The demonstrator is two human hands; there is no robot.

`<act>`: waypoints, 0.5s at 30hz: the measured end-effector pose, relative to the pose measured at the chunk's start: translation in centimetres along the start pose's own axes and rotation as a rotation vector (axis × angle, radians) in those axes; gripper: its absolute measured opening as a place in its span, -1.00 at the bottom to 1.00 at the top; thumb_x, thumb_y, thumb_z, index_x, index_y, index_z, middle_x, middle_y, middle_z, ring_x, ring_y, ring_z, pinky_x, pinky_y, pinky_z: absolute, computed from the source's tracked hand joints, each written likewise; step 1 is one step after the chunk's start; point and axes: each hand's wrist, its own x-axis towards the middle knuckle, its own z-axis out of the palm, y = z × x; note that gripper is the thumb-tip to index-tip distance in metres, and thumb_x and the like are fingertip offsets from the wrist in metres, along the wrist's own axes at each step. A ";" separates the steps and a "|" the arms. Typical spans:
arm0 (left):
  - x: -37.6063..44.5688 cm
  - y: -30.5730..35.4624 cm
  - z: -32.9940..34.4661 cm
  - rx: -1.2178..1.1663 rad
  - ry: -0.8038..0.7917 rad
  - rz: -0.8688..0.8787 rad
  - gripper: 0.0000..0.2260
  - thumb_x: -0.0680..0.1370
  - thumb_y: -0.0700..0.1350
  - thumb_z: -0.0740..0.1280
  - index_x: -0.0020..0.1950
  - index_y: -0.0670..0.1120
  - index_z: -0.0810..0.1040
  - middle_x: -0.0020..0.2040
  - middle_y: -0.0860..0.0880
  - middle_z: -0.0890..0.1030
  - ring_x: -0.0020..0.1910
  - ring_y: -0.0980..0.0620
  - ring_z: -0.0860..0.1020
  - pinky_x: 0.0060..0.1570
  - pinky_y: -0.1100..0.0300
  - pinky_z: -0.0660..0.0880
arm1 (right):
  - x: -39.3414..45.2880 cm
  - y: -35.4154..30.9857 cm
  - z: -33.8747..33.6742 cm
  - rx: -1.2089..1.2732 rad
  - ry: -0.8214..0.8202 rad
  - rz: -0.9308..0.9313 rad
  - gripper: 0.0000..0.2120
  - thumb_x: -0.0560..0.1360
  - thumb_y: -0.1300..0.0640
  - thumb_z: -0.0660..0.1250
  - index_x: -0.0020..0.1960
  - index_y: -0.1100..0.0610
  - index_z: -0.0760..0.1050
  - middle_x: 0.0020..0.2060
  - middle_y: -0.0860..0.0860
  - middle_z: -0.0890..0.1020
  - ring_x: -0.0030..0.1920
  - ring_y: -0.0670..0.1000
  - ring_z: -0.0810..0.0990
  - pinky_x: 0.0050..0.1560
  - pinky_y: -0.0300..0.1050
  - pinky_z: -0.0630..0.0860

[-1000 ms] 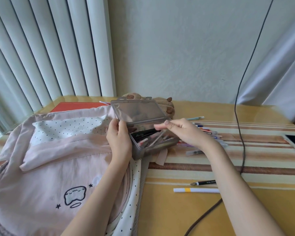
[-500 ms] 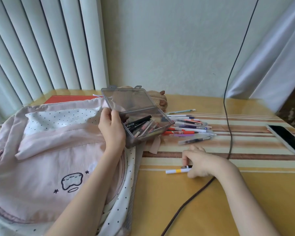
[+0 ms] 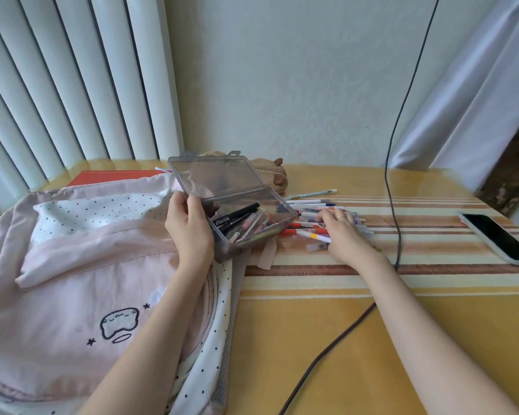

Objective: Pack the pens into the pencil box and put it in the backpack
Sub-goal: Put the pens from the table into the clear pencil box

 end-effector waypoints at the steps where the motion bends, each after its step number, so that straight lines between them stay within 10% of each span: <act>1: 0.0 0.1 0.0 -0.006 -0.003 -0.002 -0.74 0.45 -0.07 0.15 -0.21 -0.29 0.28 -0.23 -0.37 0.48 -0.25 -0.18 0.52 -0.14 -0.14 0.59 | 0.7 0.2 0.1 -0.031 -0.045 0.004 -0.49 0.41 0.47 0.19 0.25 0.06 0.29 0.31 0.10 0.31 0.32 0.14 0.22 0.21 0.09 0.37; 15: -0.2 0.3 0.3 -0.003 0.025 0.036 -0.71 0.43 -0.07 0.15 -0.22 -0.32 0.26 -0.25 -0.42 0.43 -0.26 -0.07 0.41 -0.11 -0.25 0.53 | 1.2 -1.2 -0.2 -0.086 -0.234 -0.018 -0.34 0.42 -0.11 0.35 0.42 0.08 0.23 0.35 0.06 0.26 0.38 0.13 0.14 0.36 0.09 0.19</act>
